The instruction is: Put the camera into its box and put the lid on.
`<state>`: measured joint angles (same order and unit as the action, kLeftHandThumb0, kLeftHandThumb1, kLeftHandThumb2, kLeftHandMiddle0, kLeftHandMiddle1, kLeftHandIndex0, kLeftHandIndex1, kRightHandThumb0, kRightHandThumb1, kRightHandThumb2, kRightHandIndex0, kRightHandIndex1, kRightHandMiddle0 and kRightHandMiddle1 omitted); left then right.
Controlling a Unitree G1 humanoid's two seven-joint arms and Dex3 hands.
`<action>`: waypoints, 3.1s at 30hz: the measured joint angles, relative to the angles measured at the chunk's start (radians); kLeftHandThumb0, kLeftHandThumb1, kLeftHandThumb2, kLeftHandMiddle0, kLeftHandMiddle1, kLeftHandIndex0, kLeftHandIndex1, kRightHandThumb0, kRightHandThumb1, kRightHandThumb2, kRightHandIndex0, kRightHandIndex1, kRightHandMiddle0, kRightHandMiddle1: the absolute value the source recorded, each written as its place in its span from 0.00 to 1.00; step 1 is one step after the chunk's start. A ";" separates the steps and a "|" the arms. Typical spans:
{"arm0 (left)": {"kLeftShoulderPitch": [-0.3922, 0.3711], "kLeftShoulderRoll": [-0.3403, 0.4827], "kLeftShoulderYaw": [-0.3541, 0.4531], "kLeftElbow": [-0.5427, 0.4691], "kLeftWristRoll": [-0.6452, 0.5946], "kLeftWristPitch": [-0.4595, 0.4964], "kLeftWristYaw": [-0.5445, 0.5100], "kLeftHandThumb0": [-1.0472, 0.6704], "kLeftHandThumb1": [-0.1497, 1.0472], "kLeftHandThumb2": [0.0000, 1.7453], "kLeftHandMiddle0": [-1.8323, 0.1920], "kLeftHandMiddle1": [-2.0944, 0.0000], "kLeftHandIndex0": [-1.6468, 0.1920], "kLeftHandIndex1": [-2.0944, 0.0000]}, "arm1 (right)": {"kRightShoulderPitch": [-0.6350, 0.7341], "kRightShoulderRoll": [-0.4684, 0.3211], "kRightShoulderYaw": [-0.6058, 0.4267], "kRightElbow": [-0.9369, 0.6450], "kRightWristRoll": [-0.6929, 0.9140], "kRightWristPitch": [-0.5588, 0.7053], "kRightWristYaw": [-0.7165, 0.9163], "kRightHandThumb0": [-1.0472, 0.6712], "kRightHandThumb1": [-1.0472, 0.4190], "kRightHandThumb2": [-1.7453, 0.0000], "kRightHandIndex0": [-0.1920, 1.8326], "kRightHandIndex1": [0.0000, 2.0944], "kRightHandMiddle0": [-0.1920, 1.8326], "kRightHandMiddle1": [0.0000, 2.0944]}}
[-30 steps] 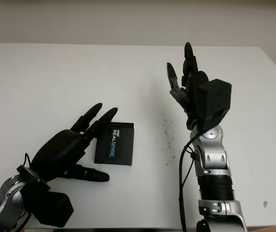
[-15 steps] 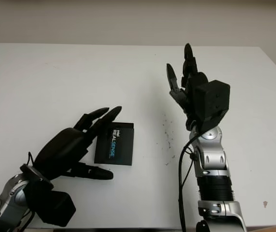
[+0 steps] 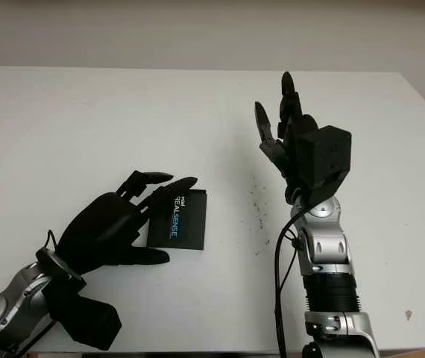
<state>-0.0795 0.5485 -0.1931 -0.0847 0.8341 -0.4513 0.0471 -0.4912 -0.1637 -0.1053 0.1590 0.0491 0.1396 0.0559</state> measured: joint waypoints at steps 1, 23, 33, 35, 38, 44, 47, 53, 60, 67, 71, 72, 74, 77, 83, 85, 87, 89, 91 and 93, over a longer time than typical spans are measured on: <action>-0.003 0.001 -0.001 0.003 0.010 -0.002 0.005 0.42 0.82 0.03 1.00 0.53 1.00 0.64 | 0.000 0.000 0.000 -0.002 0.000 0.000 -0.001 0.28 0.00 0.73 0.02 0.03 0.05 0.03; -0.041 -0.033 -0.026 0.168 -0.120 -0.146 0.113 0.54 1.00 0.13 0.92 0.14 0.95 0.20 | 0.003 0.000 0.002 -0.003 0.000 0.000 0.000 0.29 0.00 0.72 0.02 0.02 0.04 0.02; -0.043 -0.048 -0.020 0.166 -0.169 -0.142 0.096 0.60 1.00 0.16 0.92 0.12 0.96 0.15 | 0.007 0.002 0.005 -0.003 0.002 0.000 0.000 0.29 0.00 0.73 0.01 0.02 0.04 0.03; -0.043 -0.054 -0.016 0.150 -0.179 -0.129 0.087 0.61 1.00 0.14 0.92 0.12 0.96 0.15 | 0.007 0.002 0.005 -0.003 0.002 -0.001 -0.001 0.29 0.00 0.73 0.01 0.02 0.04 0.03; -0.044 -0.056 -0.003 0.121 -0.211 -0.103 0.052 0.60 1.00 0.13 0.90 0.14 0.94 0.17 | 0.007 0.002 0.005 -0.002 0.002 -0.003 0.002 0.28 0.00 0.74 0.01 0.02 0.04 0.03; -0.055 -0.056 0.040 0.006 -0.305 0.020 -0.080 0.56 1.00 0.16 0.89 0.11 0.92 0.23 | 0.007 0.002 0.010 -0.001 -0.005 -0.003 0.002 0.27 0.00 0.74 0.01 0.03 0.05 0.03; -0.064 -0.053 0.088 -0.082 -0.378 0.126 -0.168 0.53 1.00 0.15 0.88 0.12 0.90 0.26 | 0.008 0.002 0.012 -0.001 -0.010 0.002 -0.002 0.27 0.00 0.74 0.02 0.03 0.05 0.03; -0.087 -0.035 0.157 -0.223 -0.455 0.297 -0.301 0.53 1.00 0.10 0.83 0.14 0.84 0.33 | 0.009 0.003 0.015 -0.001 -0.004 0.003 0.001 0.27 0.00 0.74 0.01 0.02 0.05 0.03; -0.102 -0.036 0.186 -0.308 -0.544 0.444 -0.396 0.52 1.00 0.10 0.80 0.20 0.83 0.36 | 0.010 0.004 0.017 -0.001 -0.005 0.005 0.003 0.28 0.00 0.74 0.02 0.03 0.05 0.03; -0.128 -0.031 0.208 -0.363 -0.682 0.676 -0.526 0.49 1.00 0.12 0.79 0.29 0.84 0.38 | 0.012 0.005 0.017 -0.001 -0.004 0.006 0.006 0.28 0.00 0.74 0.02 0.03 0.04 0.02; -0.176 -0.018 0.208 -0.359 -0.732 0.772 -0.568 0.46 1.00 0.09 0.75 0.30 0.79 0.38 | 0.013 0.005 0.017 -0.001 -0.005 0.006 0.004 0.27 0.00 0.74 0.02 0.03 0.05 0.03; -0.189 -0.018 0.206 -0.351 -0.733 0.782 -0.568 0.46 1.00 0.08 0.75 0.29 0.79 0.38 | 0.013 0.005 0.017 -0.001 -0.005 0.006 0.003 0.28 0.00 0.74 0.02 0.03 0.05 0.03; -0.207 -0.018 0.204 -0.327 -0.736 0.787 -0.567 0.45 1.00 0.08 0.75 0.24 0.79 0.38 | 0.013 0.005 0.018 -0.001 -0.006 0.006 0.001 0.27 0.00 0.74 0.02 0.03 0.05 0.03; -0.215 -0.026 0.199 -0.306 -0.739 0.788 -0.558 0.44 1.00 0.08 0.76 0.22 0.80 0.37 | 0.013 0.005 0.019 -0.001 -0.007 0.010 -0.001 0.27 0.00 0.75 0.02 0.03 0.05 0.03; -0.215 -0.065 0.202 -0.266 -0.789 0.765 -0.530 0.45 1.00 0.08 0.76 0.23 0.79 0.37 | 0.013 0.005 0.019 -0.001 -0.005 0.010 0.003 0.27 0.00 0.74 0.02 0.03 0.05 0.03; -0.215 -0.084 0.207 -0.252 -0.810 0.760 -0.520 0.44 1.00 0.07 0.75 0.24 0.78 0.37 | 0.013 0.005 0.019 0.000 -0.004 0.005 0.007 0.27 0.00 0.74 0.02 0.03 0.05 0.03; -0.215 -0.099 0.209 -0.243 -0.826 0.759 -0.506 0.43 1.00 0.07 0.75 0.24 0.77 0.37 | 0.013 0.005 0.019 0.001 -0.005 0.001 0.008 0.27 0.00 0.74 0.02 0.03 0.05 0.03; -0.216 -0.115 0.213 -0.234 -0.842 0.752 -0.489 0.43 1.00 0.06 0.75 0.27 0.76 0.38 | 0.013 0.005 0.019 0.002 -0.005 0.001 0.008 0.27 0.00 0.74 0.02 0.03 0.05 0.03; -0.218 -0.138 0.219 -0.220 -0.864 0.740 -0.471 0.44 1.00 0.06 0.74 0.28 0.76 0.37 | 0.013 0.005 0.019 0.002 -0.006 0.001 0.007 0.27 0.00 0.74 0.02 0.03 0.05 0.03; -0.219 -0.173 0.226 -0.207 -0.893 0.737 -0.445 0.45 1.00 0.05 0.73 0.26 0.76 0.36 | 0.013 0.005 0.019 0.002 -0.006 0.001 0.007 0.27 0.00 0.74 0.02 0.03 0.05 0.03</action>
<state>-0.2990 0.3759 0.0329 -0.2916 -0.0594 0.2860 -0.3983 -0.4778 -0.1584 -0.0859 0.1610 0.0426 0.1401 0.0633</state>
